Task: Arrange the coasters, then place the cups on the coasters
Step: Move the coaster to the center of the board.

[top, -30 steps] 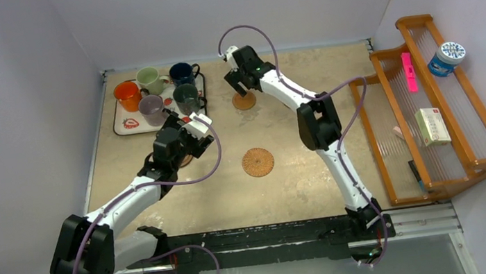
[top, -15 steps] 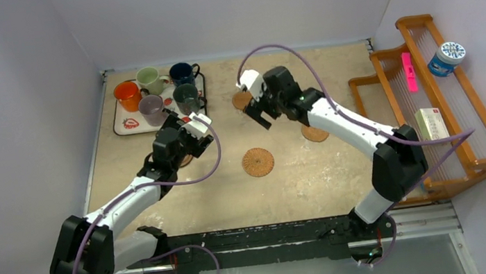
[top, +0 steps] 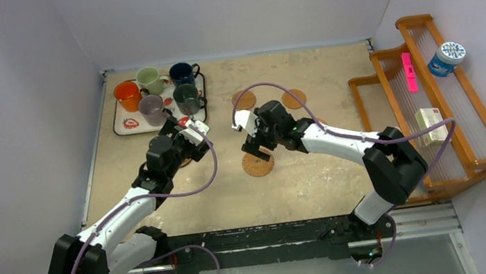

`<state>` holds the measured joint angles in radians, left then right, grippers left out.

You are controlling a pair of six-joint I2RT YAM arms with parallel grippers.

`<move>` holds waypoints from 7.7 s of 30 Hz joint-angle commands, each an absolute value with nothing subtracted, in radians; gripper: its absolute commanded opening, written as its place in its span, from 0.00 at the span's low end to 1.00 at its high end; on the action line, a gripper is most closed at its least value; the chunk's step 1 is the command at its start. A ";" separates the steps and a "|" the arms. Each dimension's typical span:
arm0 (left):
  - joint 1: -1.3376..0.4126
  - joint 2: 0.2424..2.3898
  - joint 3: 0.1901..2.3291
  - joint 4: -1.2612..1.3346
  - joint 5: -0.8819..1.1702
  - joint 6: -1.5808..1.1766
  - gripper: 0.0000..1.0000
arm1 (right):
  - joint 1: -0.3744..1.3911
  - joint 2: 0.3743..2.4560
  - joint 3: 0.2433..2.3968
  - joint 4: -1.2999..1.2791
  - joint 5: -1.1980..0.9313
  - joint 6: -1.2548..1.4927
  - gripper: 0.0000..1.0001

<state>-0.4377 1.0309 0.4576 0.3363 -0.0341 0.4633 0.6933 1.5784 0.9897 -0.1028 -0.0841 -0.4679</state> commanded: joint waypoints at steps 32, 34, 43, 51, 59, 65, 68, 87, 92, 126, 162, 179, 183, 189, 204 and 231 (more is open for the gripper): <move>-0.433 1.032 0.454 0.370 0.032 0.451 1.00 | 0.690 1.443 0.851 -0.348 0.022 -0.644 0.99; -0.432 1.031 0.454 0.368 0.030 0.452 1.00 | 0.627 1.405 0.891 -0.334 0.002 -0.635 0.99; -0.433 1.049 0.462 0.362 0.022 0.454 1.00 | 0.388 1.562 1.081 -0.026 0.143 -0.497 0.99; -0.432 1.059 0.460 0.366 0.030 0.456 1.00 | 0.288 1.897 1.339 0.018 0.301 -0.413 0.99; -0.433 1.080 0.461 0.371 0.041 0.456 1.00 | 0.236 2.075 1.483 0.039 0.340 -0.414 0.99; -0.433 1.084 0.461 0.371 0.044 0.456 1.00 | 0.224 2.174 1.539 0.044 0.362 -0.428 0.99; -0.433 1.089 0.461 0.373 0.044 0.457 1.00 | 0.223 2.204 1.547 0.063 0.389 -0.437 0.99; -0.433 1.085 0.463 0.373 0.020 0.463 1.00 | 0.186 2.092 1.589 0.104 0.412 -0.362 0.99; -0.432 1.089 0.464 0.374 0.016 0.463 1.00 | 0.198 1.913 1.518 0.060 0.313 -0.308 0.99; -0.224 1.341 0.698 0.148 0.207 0.419 1.00 | 0.433 1.195 0.676 -0.086 -0.249 -0.735 0.99; -0.297 1.248 0.646 0.160 0.292 0.475 1.00 | 0.644 1.469 0.864 0.076 -0.121 -0.538 0.99; -0.641 1.714 1.092 0.176 -0.234 0.364 1.00 | 0.225 1.353 0.826 0.180 0.060 -0.358 0.99; -0.660 1.900 1.296 0.108 -0.365 0.396 1.00 | 0.189 1.370 0.808 0.217 0.034 -0.347 0.99; -0.664 2.144 1.563 -0.037 -0.479 0.442 1.00 | 0.177 1.359 0.765 0.271 0.013 -0.332 0.99; -0.663 2.283 1.735 0.002 -0.542 0.509 1.00 | 0.173 1.665 1.072 0.232 0.148 -0.358 0.99; -0.634 2.702 2.302 -0.174 -0.529 0.533 0.99 | 0.143 2.250 1.719 0.018 0.178 -0.382 0.99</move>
<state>-0.6418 2.6411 2.2665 -0.1650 -0.5495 0.5365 0.1482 2.2528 1.6787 0.0467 0.1883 -0.3687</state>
